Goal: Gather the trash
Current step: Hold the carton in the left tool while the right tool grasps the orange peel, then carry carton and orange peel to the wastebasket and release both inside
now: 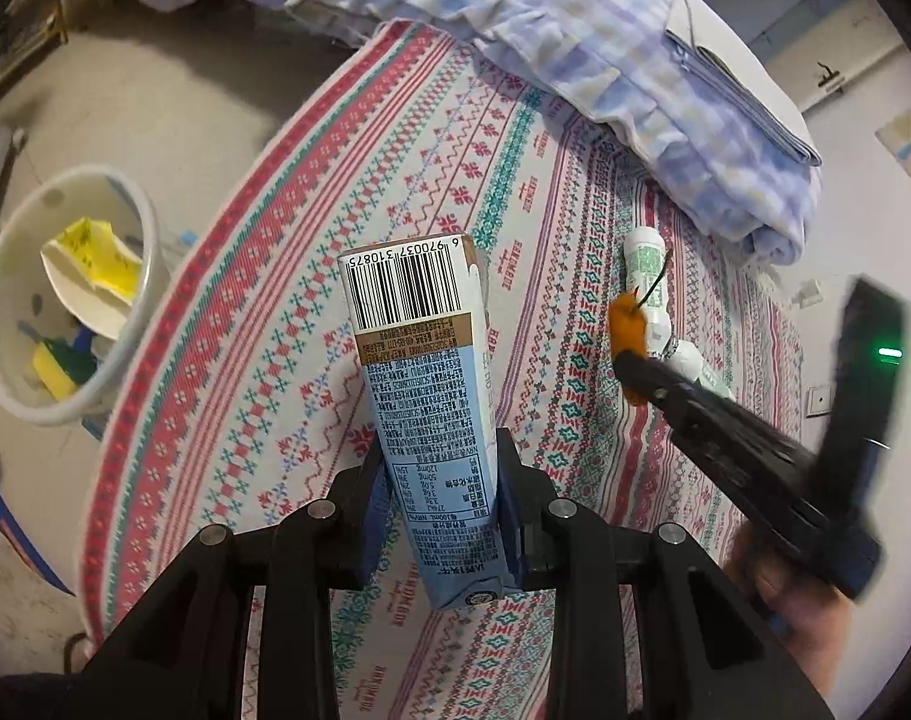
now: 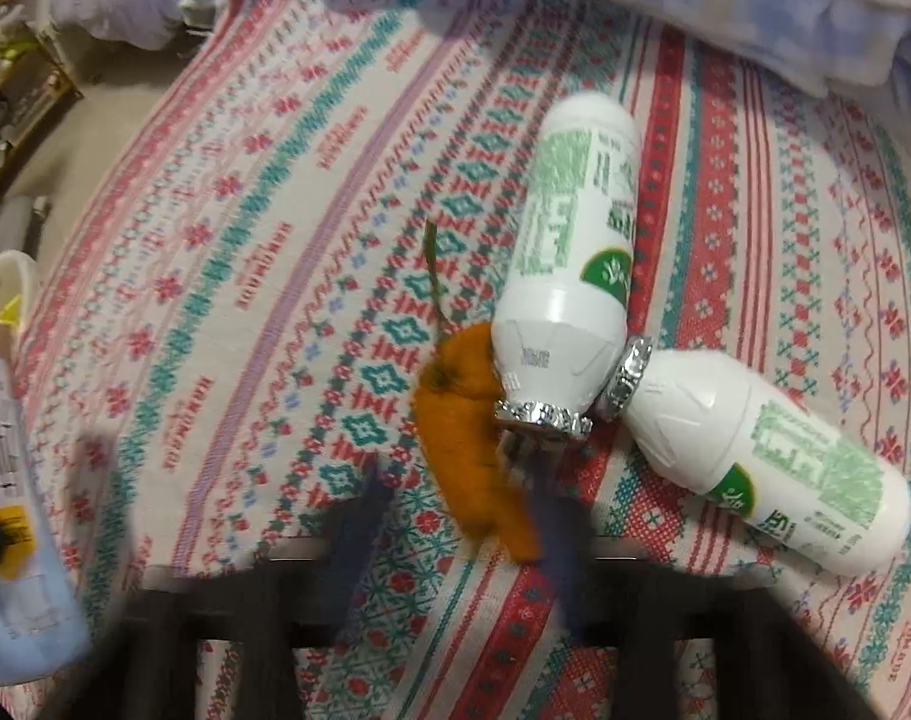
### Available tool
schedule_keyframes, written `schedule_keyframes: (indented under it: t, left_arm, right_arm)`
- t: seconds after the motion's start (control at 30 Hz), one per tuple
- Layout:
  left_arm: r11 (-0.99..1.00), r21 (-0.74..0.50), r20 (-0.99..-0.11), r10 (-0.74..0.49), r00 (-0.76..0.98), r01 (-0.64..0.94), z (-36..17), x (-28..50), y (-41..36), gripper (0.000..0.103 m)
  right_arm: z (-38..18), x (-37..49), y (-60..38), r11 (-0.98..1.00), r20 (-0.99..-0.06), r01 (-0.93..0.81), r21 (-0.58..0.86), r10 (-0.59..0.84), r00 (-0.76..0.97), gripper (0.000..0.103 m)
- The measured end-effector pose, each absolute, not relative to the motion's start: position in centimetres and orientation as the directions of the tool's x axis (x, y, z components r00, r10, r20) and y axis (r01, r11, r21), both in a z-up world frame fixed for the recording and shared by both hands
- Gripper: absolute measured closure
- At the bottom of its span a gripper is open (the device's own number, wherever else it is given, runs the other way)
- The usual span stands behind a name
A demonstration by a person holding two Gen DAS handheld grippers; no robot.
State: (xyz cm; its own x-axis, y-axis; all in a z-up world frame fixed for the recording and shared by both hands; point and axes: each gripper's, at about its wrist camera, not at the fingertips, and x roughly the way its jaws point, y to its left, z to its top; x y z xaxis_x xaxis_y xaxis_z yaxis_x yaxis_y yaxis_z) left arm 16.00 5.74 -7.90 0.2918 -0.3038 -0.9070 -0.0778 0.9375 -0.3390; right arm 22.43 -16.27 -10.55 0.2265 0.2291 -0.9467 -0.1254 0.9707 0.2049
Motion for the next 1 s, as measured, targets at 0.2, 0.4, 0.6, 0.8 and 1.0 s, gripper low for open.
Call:
schedule_keyframes:
  t: [0.2,0.4,0.6,0.8,1.0]
  left_arm:
    - [0.948,-0.313,-0.906,-0.283,0.315,-0.048,-7.3,15.8,5.8,0.069]
    - [0.954,-0.297,-0.903,-0.269,0.335,-0.036,-6.8,15.6,6.3,0.069]
    - [0.963,-0.270,-0.898,-0.245,0.366,-0.018,-6.1,15.4,6.9,0.069]
    - [0.961,-0.276,-0.892,-0.244,0.380,-0.030,-5.8,15.4,9.3,0.069]
    - [0.950,-0.301,-0.886,-0.244,0.396,-0.088,-5.8,16.0,14.2,0.070]
  right_arm:
    - [-5.7,20.8,-14.1,0.937,-0.888,-0.178,0.300,0.342,0.308,0.090]
    - [-5.7,20.2,-14.2,0.939,-0.887,-0.163,0.304,0.341,0.311,0.089]
    - [-4.4,19.5,-13.5,0.929,-0.862,-0.169,0.329,0.369,0.349,0.089]
    - [-3.3,18.7,-12.3,0.920,-0.844,-0.193,0.340,0.389,0.370,0.089]
    - [-2.7,18.0,-11.0,0.909,-0.825,-0.219,0.356,0.415,0.383,0.089]
